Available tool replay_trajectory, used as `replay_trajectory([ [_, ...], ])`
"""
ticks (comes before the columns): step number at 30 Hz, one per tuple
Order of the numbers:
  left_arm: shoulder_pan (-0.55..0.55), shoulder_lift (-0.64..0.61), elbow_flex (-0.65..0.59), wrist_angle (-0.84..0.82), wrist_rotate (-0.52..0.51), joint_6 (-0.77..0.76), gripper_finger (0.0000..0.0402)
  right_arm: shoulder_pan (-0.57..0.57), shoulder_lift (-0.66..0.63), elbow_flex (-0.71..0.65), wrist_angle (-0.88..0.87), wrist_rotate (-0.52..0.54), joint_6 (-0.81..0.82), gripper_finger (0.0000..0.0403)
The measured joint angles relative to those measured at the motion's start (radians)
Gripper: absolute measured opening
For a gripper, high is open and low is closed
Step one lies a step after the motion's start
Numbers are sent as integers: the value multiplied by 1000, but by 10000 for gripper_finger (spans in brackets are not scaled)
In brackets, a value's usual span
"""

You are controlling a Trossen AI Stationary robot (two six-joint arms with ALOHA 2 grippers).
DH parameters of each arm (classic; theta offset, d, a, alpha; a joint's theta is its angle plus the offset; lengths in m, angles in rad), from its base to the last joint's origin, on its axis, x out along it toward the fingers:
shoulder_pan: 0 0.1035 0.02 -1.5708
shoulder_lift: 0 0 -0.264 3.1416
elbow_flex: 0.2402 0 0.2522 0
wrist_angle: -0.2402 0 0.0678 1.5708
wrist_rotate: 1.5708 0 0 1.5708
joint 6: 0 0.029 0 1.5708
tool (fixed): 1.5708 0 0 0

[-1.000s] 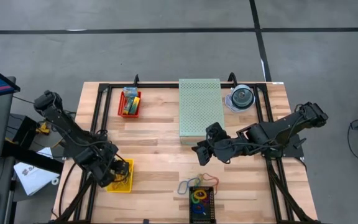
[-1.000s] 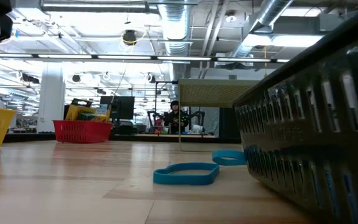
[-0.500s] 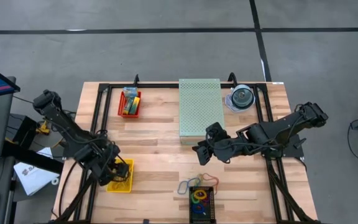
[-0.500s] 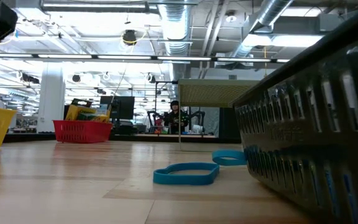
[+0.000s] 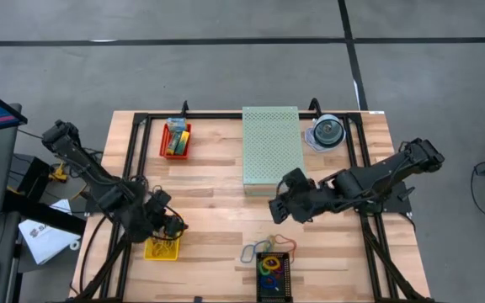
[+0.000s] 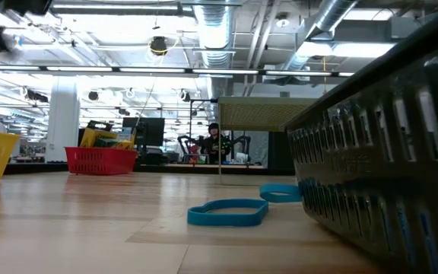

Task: Pick & Place Office Desk Supplies
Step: Put the red rubber band into the yellow bin

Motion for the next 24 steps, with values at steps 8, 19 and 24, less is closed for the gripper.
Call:
replay_trajectory([
  [8, 94, -80, 0, 409, -61, 462, 255, 46, 109, -191, -65, -292, 167, 180],
  [19, 247, -82, 0, 667, -4, 682, 255, 86, 309, -247, 7, -454, 299, 154],
  [24, 285, -80, 0, 670, 60, 683, 255, 102, 369, -246, 46, -463, 299, 138],
])
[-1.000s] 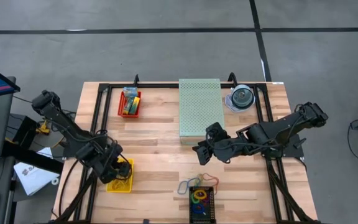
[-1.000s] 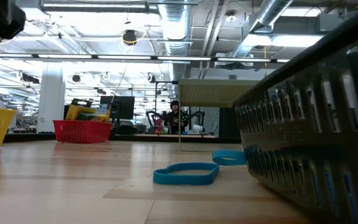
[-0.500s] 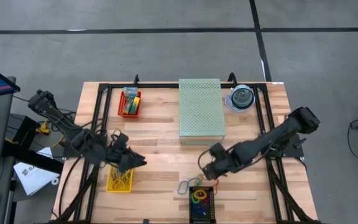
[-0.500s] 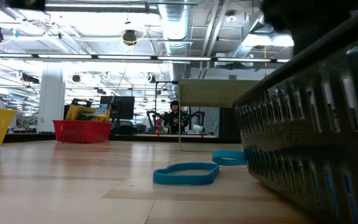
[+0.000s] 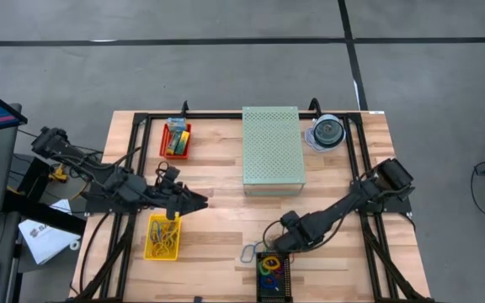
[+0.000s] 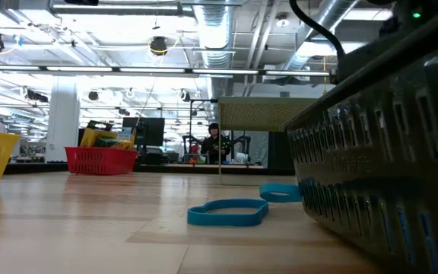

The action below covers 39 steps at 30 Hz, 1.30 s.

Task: Pick & Place Office Desk Supplies
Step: Put the red rubber band into the yellow bin

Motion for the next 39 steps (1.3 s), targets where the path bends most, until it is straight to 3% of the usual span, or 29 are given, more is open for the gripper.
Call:
replay_trajectory([
  [17, 27, 1, 0, 20, 5, 0, 255, 8, 88, 4, 21, -21, -17, 129],
  [21, 27, 1, 0, 20, 5, 0, 255, -3, 89, 4, 22, -25, -72, 92],
  [26, 27, 1, 0, 21, 5, 0, 255, -3, 89, 3, 47, -4, -96, 19],
  [30, 27, 1, 0, 31, 5, 5, 255, -3, 90, 3, 38, 4, -94, 7],
  [35, 27, 1, 0, 38, 5, 25, 255, -4, 59, 0, -56, 81, -88, 2],
  [39, 27, 1, 0, 38, 5, 32, 255, -21, -46, 0, -172, 186, -43, 1],
])
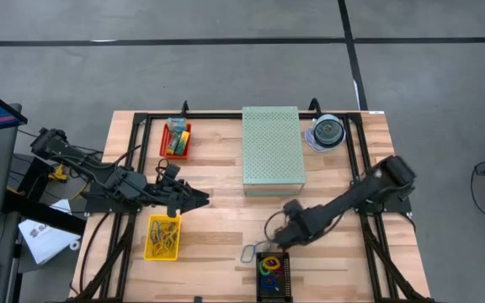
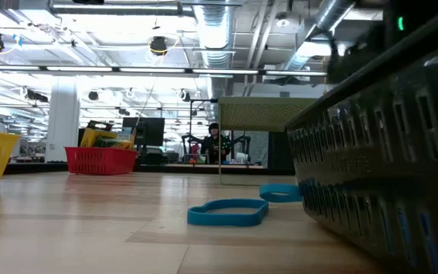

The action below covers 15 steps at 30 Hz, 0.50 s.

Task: Pick & Place Office Desk Supplies
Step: Put the red rubber band into the yellow bin

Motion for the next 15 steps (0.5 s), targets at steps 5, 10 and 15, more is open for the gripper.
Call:
replay_trajectory([
  [5, -1, 0, 0, 0, 43, 27, 255, 3, -201, -3, -65, 123, 68, 0],
  [10, 9, 25, 0, -2, 64, 28, 255, 13, -398, -2, 35, 295, 74, 0],
  [15, 66, 114, 0, 81, 79, -8, 255, 6, -511, 0, 177, 398, -18, 0],
])
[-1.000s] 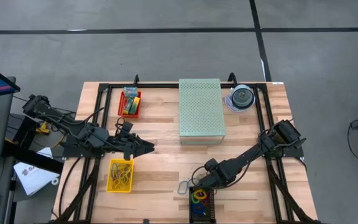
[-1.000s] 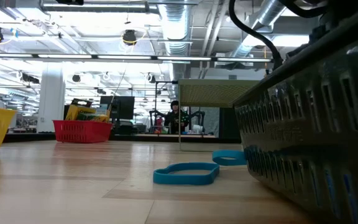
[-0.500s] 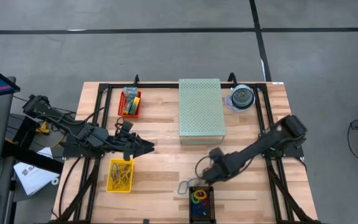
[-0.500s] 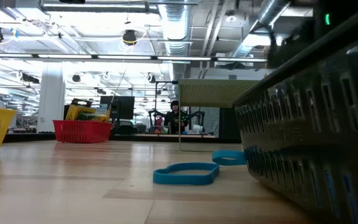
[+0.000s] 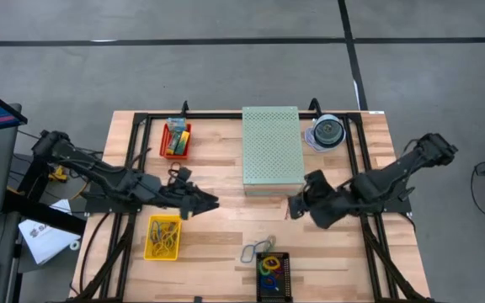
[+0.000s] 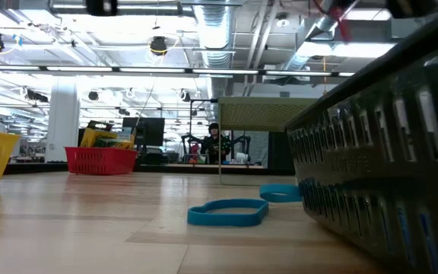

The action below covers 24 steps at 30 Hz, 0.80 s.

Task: Pick & Place Office Desk Supplies
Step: Put the red rubber band into the yellow bin

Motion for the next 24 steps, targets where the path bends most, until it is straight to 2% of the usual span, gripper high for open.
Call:
replay_trajectory([
  [4, 82, 117, 1, 219, 148, -6, 255, -27, -35, 0, 170, 30, -123, 0],
  [8, 142, 243, 1, 440, 182, -5, 255, -62, -29, 0, 288, 28, -212, 0],
  [10, 162, 289, 1, 496, 210, -9, 255, -71, -28, 0, 310, 27, -228, 0],
  [20, 177, 371, 1, 535, 234, -51, 255, -103, -20, 1, 400, 28, -277, 0],
  [24, 191, 371, 12, 525, 229, -51, 255, -135, 7, 2, 493, -16, -331, 0],
])
